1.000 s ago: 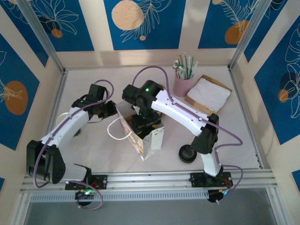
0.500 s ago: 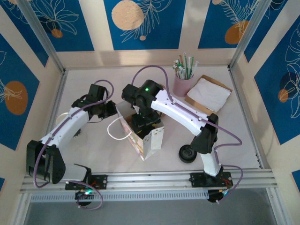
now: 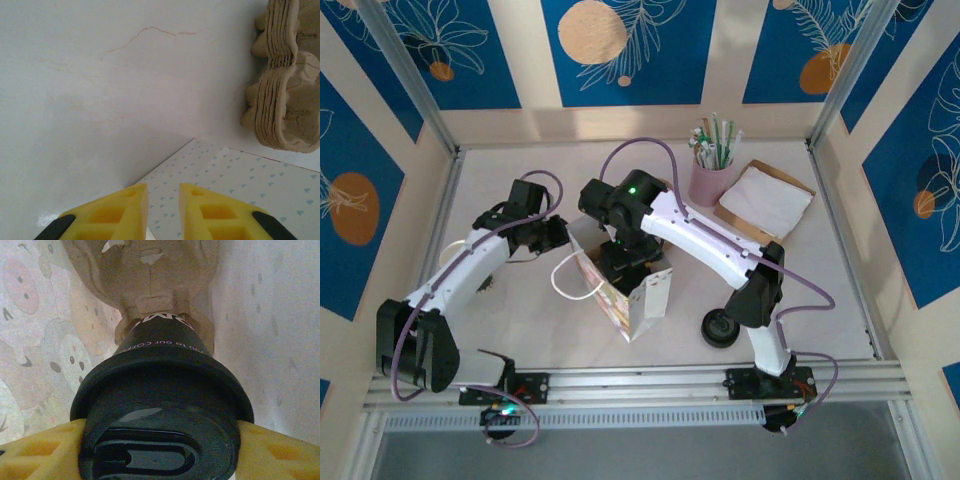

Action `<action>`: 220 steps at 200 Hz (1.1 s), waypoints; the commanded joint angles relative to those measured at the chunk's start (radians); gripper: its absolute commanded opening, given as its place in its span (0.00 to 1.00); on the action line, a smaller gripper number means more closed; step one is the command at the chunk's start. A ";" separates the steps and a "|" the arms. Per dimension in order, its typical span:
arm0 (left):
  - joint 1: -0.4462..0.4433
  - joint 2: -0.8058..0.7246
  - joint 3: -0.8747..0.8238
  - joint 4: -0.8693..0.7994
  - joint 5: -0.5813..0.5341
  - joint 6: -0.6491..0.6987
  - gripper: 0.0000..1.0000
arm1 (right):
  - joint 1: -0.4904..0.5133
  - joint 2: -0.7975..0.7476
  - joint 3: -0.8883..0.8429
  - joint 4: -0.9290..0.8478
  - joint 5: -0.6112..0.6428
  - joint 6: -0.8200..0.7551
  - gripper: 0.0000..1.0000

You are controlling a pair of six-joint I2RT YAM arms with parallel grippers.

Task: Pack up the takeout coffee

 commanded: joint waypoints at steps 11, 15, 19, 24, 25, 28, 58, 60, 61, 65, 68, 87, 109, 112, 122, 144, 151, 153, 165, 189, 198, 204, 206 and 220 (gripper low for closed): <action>-0.010 -0.028 -0.002 -0.021 -0.021 0.017 0.23 | 0.001 0.026 0.037 -0.157 0.028 -0.019 0.55; -0.011 -0.029 -0.003 -0.022 -0.021 0.017 0.23 | 0.002 0.028 0.038 -0.157 0.033 -0.020 0.55; -0.010 -0.029 -0.002 -0.021 -0.022 0.019 0.23 | 0.003 0.028 0.042 -0.157 0.037 -0.020 0.55; -0.010 -0.031 -0.003 -0.021 -0.022 0.019 0.23 | 0.002 0.031 0.044 -0.156 0.039 -0.022 0.55; -0.010 -0.031 -0.002 -0.021 -0.022 0.019 0.23 | 0.003 0.032 0.046 -0.157 0.041 -0.021 0.55; -0.010 -0.032 -0.004 -0.021 -0.024 0.019 0.23 | 0.003 0.032 0.048 -0.156 0.044 -0.021 0.55; -0.010 -0.044 -0.009 -0.023 -0.025 0.016 0.24 | -0.001 0.041 0.050 -0.156 0.051 -0.023 0.55; -0.010 -0.046 -0.009 -0.022 -0.026 0.015 0.24 | -0.001 0.042 0.049 -0.156 0.051 -0.023 0.55; -0.011 -0.046 -0.009 -0.022 -0.026 0.016 0.24 | -0.001 0.043 0.049 -0.156 0.051 -0.023 0.55; -0.010 -0.049 -0.008 -0.024 -0.029 0.015 0.24 | -0.001 0.045 0.049 -0.156 0.052 -0.022 0.55; -0.010 -0.052 -0.009 -0.025 -0.031 0.015 0.24 | -0.001 0.047 0.050 -0.156 0.051 -0.023 0.55; -0.008 -0.067 -0.006 -0.035 -0.042 0.019 0.25 | -0.001 0.054 0.051 -0.156 0.051 -0.024 0.55; -0.008 -0.071 0.001 -0.046 -0.046 0.023 0.26 | 0.001 0.061 0.058 -0.154 0.053 -0.028 0.55; -0.008 -0.071 0.001 -0.046 -0.046 0.024 0.26 | 0.001 0.063 0.058 -0.154 0.052 -0.028 0.55; -0.008 -0.072 0.000 -0.046 -0.046 0.025 0.26 | 0.002 0.066 0.057 -0.155 0.051 -0.028 0.55; -0.008 -0.072 -0.002 -0.046 -0.046 0.026 0.26 | 0.002 0.075 0.057 -0.154 0.046 -0.032 0.55; -0.008 -0.071 -0.002 -0.046 -0.046 0.025 0.26 | 0.003 0.078 0.057 -0.154 0.043 -0.033 0.55; -0.009 -0.070 -0.002 -0.046 -0.046 0.025 0.26 | 0.003 0.079 0.057 -0.154 0.041 -0.033 0.55; -0.008 -0.072 -0.003 -0.046 -0.047 0.025 0.26 | 0.002 0.084 0.058 -0.154 0.030 -0.034 0.55; -0.008 -0.075 -0.001 -0.049 -0.048 0.027 0.26 | 0.000 0.088 0.052 -0.153 0.007 -0.033 0.55; -0.008 -0.076 0.000 -0.051 -0.049 0.027 0.26 | -0.001 0.086 0.050 -0.154 0.001 -0.033 0.55; -0.009 -0.076 0.000 -0.053 -0.050 0.027 0.26 | -0.001 0.086 0.051 -0.154 -0.001 -0.032 0.55; -0.008 -0.077 0.001 -0.054 -0.051 0.027 0.26 | -0.001 0.085 0.051 -0.154 -0.001 -0.033 0.55; -0.008 -0.080 0.003 -0.057 -0.052 0.028 0.26 | 0.000 0.083 0.053 -0.155 -0.003 -0.032 0.55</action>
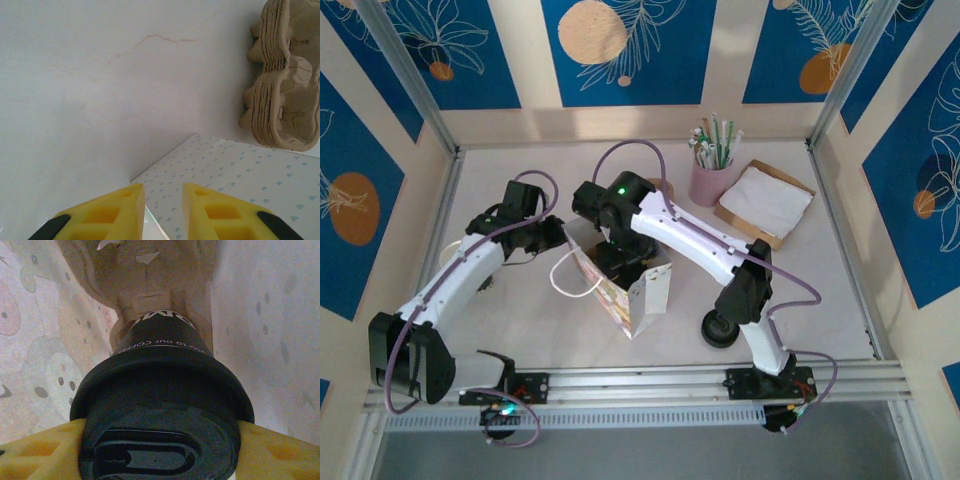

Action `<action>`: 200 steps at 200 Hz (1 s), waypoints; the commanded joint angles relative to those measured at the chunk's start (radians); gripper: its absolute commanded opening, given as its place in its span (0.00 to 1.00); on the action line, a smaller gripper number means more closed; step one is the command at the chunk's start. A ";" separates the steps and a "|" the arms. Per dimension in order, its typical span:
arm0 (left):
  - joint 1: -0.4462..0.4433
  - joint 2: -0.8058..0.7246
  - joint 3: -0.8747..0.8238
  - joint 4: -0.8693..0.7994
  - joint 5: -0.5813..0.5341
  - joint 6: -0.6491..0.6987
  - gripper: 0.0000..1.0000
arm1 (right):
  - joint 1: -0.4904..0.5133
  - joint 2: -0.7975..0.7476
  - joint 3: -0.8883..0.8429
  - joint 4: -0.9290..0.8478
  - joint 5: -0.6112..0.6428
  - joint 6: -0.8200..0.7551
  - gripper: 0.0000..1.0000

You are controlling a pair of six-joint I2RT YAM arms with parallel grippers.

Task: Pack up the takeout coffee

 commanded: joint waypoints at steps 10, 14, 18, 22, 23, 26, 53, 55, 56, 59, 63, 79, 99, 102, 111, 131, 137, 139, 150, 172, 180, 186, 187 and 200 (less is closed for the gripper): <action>-0.008 -0.023 0.007 -0.031 -0.024 0.028 0.26 | -0.002 0.011 0.013 -0.155 -0.041 -0.006 0.55; -0.009 -0.024 0.006 -0.032 -0.024 0.028 0.26 | -0.002 0.010 0.013 -0.155 -0.044 -0.007 0.55; -0.008 -0.024 0.008 -0.033 -0.024 0.027 0.26 | -0.002 0.010 0.012 -0.155 -0.045 -0.007 0.55; -0.008 -0.024 0.009 -0.034 -0.025 0.027 0.26 | -0.002 0.010 0.011 -0.155 -0.046 -0.008 0.55; -0.008 -0.024 0.009 -0.034 -0.025 0.027 0.26 | -0.003 0.010 0.011 -0.156 -0.046 -0.007 0.55; -0.008 -0.024 0.008 -0.035 -0.026 0.028 0.26 | -0.002 0.011 0.010 -0.156 -0.048 -0.008 0.55; -0.008 -0.027 0.008 -0.035 -0.028 0.027 0.26 | -0.003 0.010 -0.001 -0.156 -0.054 -0.010 0.55; -0.008 -0.027 0.008 -0.035 -0.028 0.027 0.26 | -0.003 0.010 -0.001 -0.157 -0.054 -0.010 0.55; -0.008 -0.027 0.008 -0.035 -0.028 0.027 0.26 | -0.003 0.010 -0.001 -0.157 -0.054 -0.009 0.55; -0.009 -0.026 0.009 -0.035 -0.028 0.028 0.26 | -0.004 0.010 -0.002 -0.156 -0.054 -0.009 0.55; -0.008 -0.026 0.009 -0.035 -0.027 0.028 0.26 | -0.004 0.010 -0.004 -0.156 -0.056 -0.009 0.55; -0.008 -0.026 0.009 -0.037 -0.028 0.029 0.26 | -0.003 0.010 -0.010 -0.156 -0.057 -0.010 0.55; -0.007 -0.027 0.009 -0.038 -0.030 0.030 0.26 | -0.004 0.009 -0.010 -0.156 -0.059 -0.011 0.55; -0.008 -0.028 0.010 -0.038 -0.030 0.030 0.26 | -0.004 0.010 -0.010 -0.156 -0.060 -0.012 0.55; -0.008 -0.029 0.012 -0.040 -0.030 0.031 0.26 | -0.003 0.010 -0.011 -0.156 -0.062 -0.013 0.55; -0.008 -0.031 0.012 -0.042 -0.033 0.032 0.26 | -0.003 0.007 -0.012 -0.156 -0.065 -0.012 0.55; -0.008 -0.031 0.011 -0.042 -0.033 0.031 0.26 | -0.003 0.007 -0.012 -0.156 -0.067 -0.013 0.55; -0.010 -0.032 0.012 -0.042 -0.033 0.031 0.26 | -0.003 0.005 -0.012 -0.156 -0.068 -0.013 0.55; -0.008 -0.032 0.011 -0.042 -0.033 0.031 0.26 | -0.002 0.005 -0.016 -0.156 -0.072 -0.013 0.55; -0.008 -0.037 0.018 -0.049 -0.041 0.035 0.26 | -0.001 -0.001 -0.020 -0.156 -0.077 -0.012 0.55; -0.008 -0.041 0.019 -0.051 -0.046 0.036 0.26 | -0.001 -0.004 -0.022 -0.156 -0.080 -0.012 0.55; -0.008 -0.045 0.021 -0.051 -0.050 0.037 0.26 | 0.000 -0.005 -0.023 -0.157 -0.081 -0.012 0.55; -0.009 -0.045 0.021 -0.051 -0.051 0.039 0.26 | 0.000 -0.006 -0.023 -0.156 -0.081 -0.012 0.55; -0.008 -0.054 0.024 -0.052 -0.059 0.043 0.26 | -0.001 -0.008 -0.026 -0.156 -0.083 -0.013 0.55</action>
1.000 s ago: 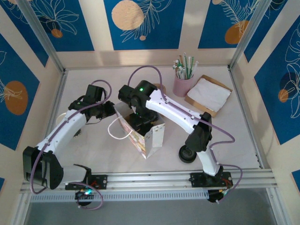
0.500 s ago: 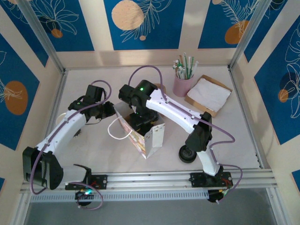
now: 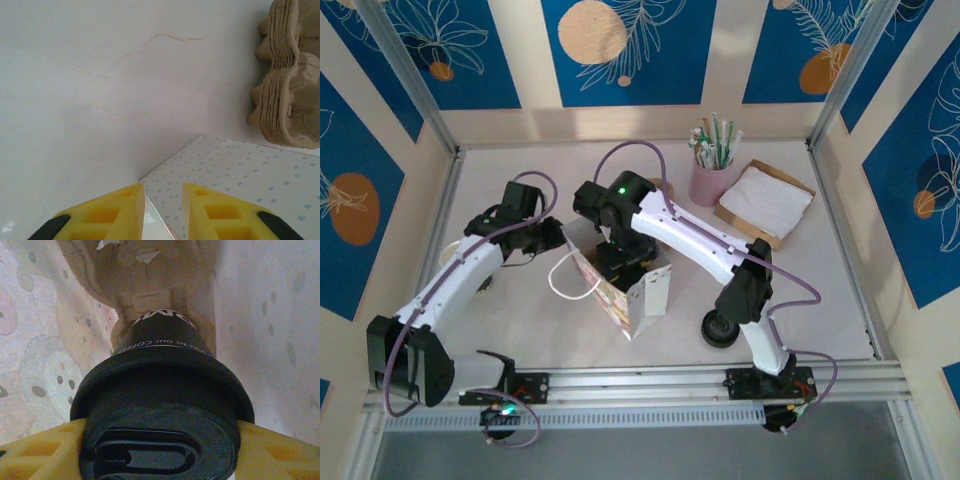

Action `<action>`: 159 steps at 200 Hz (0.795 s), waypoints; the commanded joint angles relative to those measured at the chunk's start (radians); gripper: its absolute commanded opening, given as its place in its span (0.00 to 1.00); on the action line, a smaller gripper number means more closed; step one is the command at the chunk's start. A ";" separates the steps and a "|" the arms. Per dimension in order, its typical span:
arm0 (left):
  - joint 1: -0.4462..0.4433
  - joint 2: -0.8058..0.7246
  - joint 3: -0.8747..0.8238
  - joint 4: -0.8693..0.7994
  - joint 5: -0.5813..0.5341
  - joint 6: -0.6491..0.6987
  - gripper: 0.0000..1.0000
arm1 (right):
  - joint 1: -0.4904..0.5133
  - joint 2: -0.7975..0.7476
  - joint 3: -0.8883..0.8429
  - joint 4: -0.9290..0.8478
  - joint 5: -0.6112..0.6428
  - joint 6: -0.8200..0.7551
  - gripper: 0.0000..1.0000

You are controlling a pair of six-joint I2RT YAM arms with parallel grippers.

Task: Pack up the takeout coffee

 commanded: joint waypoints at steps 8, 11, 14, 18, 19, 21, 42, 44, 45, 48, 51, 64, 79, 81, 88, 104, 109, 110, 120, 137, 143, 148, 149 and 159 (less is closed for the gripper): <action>-0.009 -0.038 0.027 -0.025 -0.038 0.023 0.26 | 0.001 -0.010 -0.020 -0.156 -0.051 -0.013 0.55; -0.008 -0.039 0.029 -0.026 -0.039 0.024 0.26 | 0.000 -0.011 -0.022 -0.156 -0.051 -0.013 0.55; -0.008 -0.039 0.029 -0.027 -0.040 0.024 0.26 | 0.001 -0.012 -0.023 -0.156 -0.053 -0.014 0.55; -0.009 -0.039 0.030 -0.028 -0.040 0.025 0.26 | 0.002 -0.012 -0.025 -0.156 -0.052 -0.013 0.55; -0.008 -0.039 0.031 -0.028 -0.040 0.025 0.26 | 0.001 -0.012 -0.024 -0.156 -0.052 -0.013 0.55; -0.008 -0.039 0.032 -0.028 -0.040 0.025 0.26 | 0.001 -0.013 -0.025 -0.156 -0.054 -0.014 0.55; -0.008 -0.039 0.035 -0.027 -0.040 0.024 0.26 | 0.001 -0.015 -0.031 -0.156 -0.057 -0.015 0.55; -0.008 -0.039 0.034 -0.027 -0.040 0.025 0.26 | 0.002 -0.016 -0.031 -0.156 -0.058 -0.015 0.55; -0.009 -0.039 0.034 -0.027 -0.040 0.025 0.26 | 0.002 -0.016 -0.032 -0.156 -0.058 -0.015 0.55; -0.008 -0.039 0.035 -0.026 -0.040 0.025 0.26 | 0.001 -0.016 -0.032 -0.156 -0.059 -0.015 0.55; -0.008 -0.040 0.036 -0.026 -0.040 0.024 0.26 | 0.002 -0.016 -0.032 -0.157 -0.060 -0.015 0.55; -0.008 -0.036 0.038 -0.025 -0.039 0.025 0.26 | 0.002 -0.016 -0.036 -0.156 -0.062 -0.017 0.55; -0.008 -0.035 0.038 -0.025 -0.037 0.025 0.26 | 0.000 -0.015 -0.036 -0.157 -0.065 -0.021 0.55; -0.008 -0.034 0.039 -0.025 -0.036 0.025 0.26 | 0.000 -0.015 -0.036 -0.156 -0.065 -0.020 0.55; -0.008 -0.034 0.040 -0.024 -0.036 0.024 0.26 | -0.001 -0.014 -0.033 -0.157 -0.066 -0.021 0.55; -0.008 -0.034 0.039 -0.024 -0.036 0.025 0.26 | -0.002 -0.012 -0.032 -0.156 -0.068 -0.025 0.55; -0.007 -0.033 0.038 -0.022 -0.037 0.025 0.26 | -0.002 -0.012 -0.032 -0.157 -0.068 -0.025 0.55; -0.008 -0.033 0.038 -0.022 -0.037 0.025 0.26 | -0.003 -0.012 -0.032 -0.157 -0.068 -0.025 0.55; -0.008 -0.030 0.039 -0.020 -0.039 0.025 0.26 | -0.002 -0.013 -0.034 -0.157 -0.068 -0.025 0.55; -0.008 -0.025 0.044 -0.022 -0.039 0.027 0.26 | -0.003 -0.013 -0.033 -0.157 -0.069 -0.026 0.55; -0.008 -0.026 0.045 -0.025 -0.039 0.026 0.26 | -0.003 -0.012 -0.032 -0.157 -0.070 -0.028 0.55; -0.008 -0.027 0.046 -0.027 -0.039 0.027 0.26 | -0.003 -0.013 -0.032 -0.158 -0.071 -0.030 0.55; -0.008 -0.027 0.047 -0.028 -0.039 0.027 0.26 | -0.004 -0.013 -0.032 -0.158 -0.070 -0.030 0.55; -0.008 -0.032 0.046 -0.030 -0.040 0.027 0.26 | -0.003 -0.012 -0.032 -0.157 -0.071 -0.032 0.55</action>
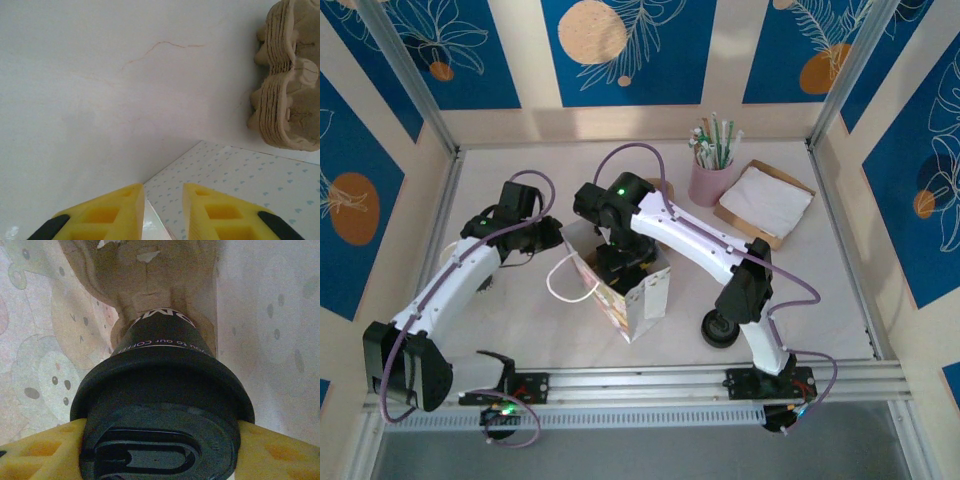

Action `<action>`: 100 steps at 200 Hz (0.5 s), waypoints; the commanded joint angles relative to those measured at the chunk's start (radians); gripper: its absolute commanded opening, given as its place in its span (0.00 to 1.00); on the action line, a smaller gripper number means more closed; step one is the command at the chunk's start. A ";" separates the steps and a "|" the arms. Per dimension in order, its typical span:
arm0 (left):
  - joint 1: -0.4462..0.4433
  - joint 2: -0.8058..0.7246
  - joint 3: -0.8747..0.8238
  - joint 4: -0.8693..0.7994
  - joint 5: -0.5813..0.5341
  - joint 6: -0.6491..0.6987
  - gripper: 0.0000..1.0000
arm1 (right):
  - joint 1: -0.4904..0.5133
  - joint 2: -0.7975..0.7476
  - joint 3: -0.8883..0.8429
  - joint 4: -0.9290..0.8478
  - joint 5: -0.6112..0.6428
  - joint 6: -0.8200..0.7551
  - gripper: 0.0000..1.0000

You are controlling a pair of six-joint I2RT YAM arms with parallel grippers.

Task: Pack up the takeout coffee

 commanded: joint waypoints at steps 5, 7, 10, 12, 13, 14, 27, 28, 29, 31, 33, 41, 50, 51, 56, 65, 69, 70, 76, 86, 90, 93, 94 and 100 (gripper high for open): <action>-0.008 -0.012 0.037 -0.021 -0.019 0.021 0.26 | -0.002 -0.011 -0.014 -0.162 -0.049 -0.022 0.55; -0.008 -0.012 0.037 -0.021 -0.020 0.021 0.26 | -0.003 -0.011 -0.014 -0.160 -0.050 -0.022 0.55; -0.008 -0.013 0.035 -0.021 -0.020 0.021 0.26 | -0.003 -0.011 -0.015 -0.160 -0.050 -0.022 0.55; -0.008 -0.014 0.035 -0.021 -0.020 0.021 0.26 | -0.003 -0.011 -0.015 -0.160 -0.049 -0.022 0.55; -0.008 -0.013 0.035 -0.020 -0.020 0.022 0.26 | -0.003 -0.011 -0.015 -0.160 -0.049 -0.023 0.55; -0.008 -0.013 0.034 -0.020 -0.019 0.021 0.26 | -0.003 -0.011 -0.015 -0.160 -0.049 -0.023 0.55; -0.009 -0.010 0.031 -0.015 -0.013 0.020 0.26 | 0.000 -0.011 -0.016 -0.161 -0.049 -0.026 0.55; -0.009 -0.010 0.030 -0.015 -0.012 0.019 0.26 | -0.001 -0.011 -0.016 -0.161 -0.048 -0.026 0.55; -0.008 -0.010 0.030 -0.015 -0.011 0.020 0.26 | 0.000 -0.012 -0.016 -0.160 -0.048 -0.027 0.55; -0.008 -0.010 0.029 -0.014 -0.010 0.018 0.26 | 0.000 -0.012 -0.016 -0.160 -0.048 -0.027 0.55; -0.008 -0.007 0.029 -0.014 -0.008 0.019 0.26 | -0.001 -0.013 -0.016 -0.161 -0.048 -0.027 0.55; -0.008 -0.006 0.025 -0.008 -0.002 0.015 0.26 | 0.001 -0.013 -0.016 -0.161 -0.049 -0.027 0.55; -0.008 -0.007 0.021 -0.003 0.001 0.012 0.26 | 0.004 -0.015 -0.018 -0.161 -0.046 -0.029 0.55; -0.008 -0.008 0.020 -0.003 0.001 0.012 0.26 | 0.004 -0.015 -0.017 -0.161 -0.045 -0.028 0.55; -0.008 -0.005 0.020 -0.001 0.003 0.011 0.26 | 0.004 -0.017 -0.020 -0.161 -0.046 -0.029 0.55; -0.008 -0.004 0.020 0.000 0.008 0.011 0.26 | 0.006 -0.018 -0.022 -0.160 -0.046 -0.030 0.55; -0.008 -0.003 0.020 0.002 0.009 0.011 0.26 | 0.008 -0.020 -0.023 -0.160 -0.045 -0.033 0.55; -0.008 -0.004 0.020 0.002 0.010 0.011 0.26 | 0.008 -0.020 -0.024 -0.161 -0.046 -0.033 0.55; -0.008 -0.002 0.021 0.003 0.013 0.009 0.26 | 0.010 -0.020 -0.026 -0.161 -0.046 -0.036 0.55; -0.009 -0.003 0.020 0.004 0.014 0.007 0.26 | 0.013 -0.020 -0.031 -0.162 -0.045 -0.037 0.55; -0.008 -0.002 0.020 0.004 0.014 0.008 0.26 | 0.014 -0.020 -0.031 -0.161 -0.046 -0.039 0.55; -0.009 -0.002 0.020 0.003 0.014 0.007 0.26 | 0.015 -0.019 -0.032 -0.160 -0.046 -0.039 0.55; -0.009 -0.003 0.019 0.003 0.013 0.007 0.26 | 0.015 -0.019 -0.032 -0.160 -0.046 -0.039 0.55; -0.009 -0.004 0.020 0.002 0.013 0.008 0.26 | 0.015 -0.017 -0.033 -0.161 -0.046 -0.042 0.55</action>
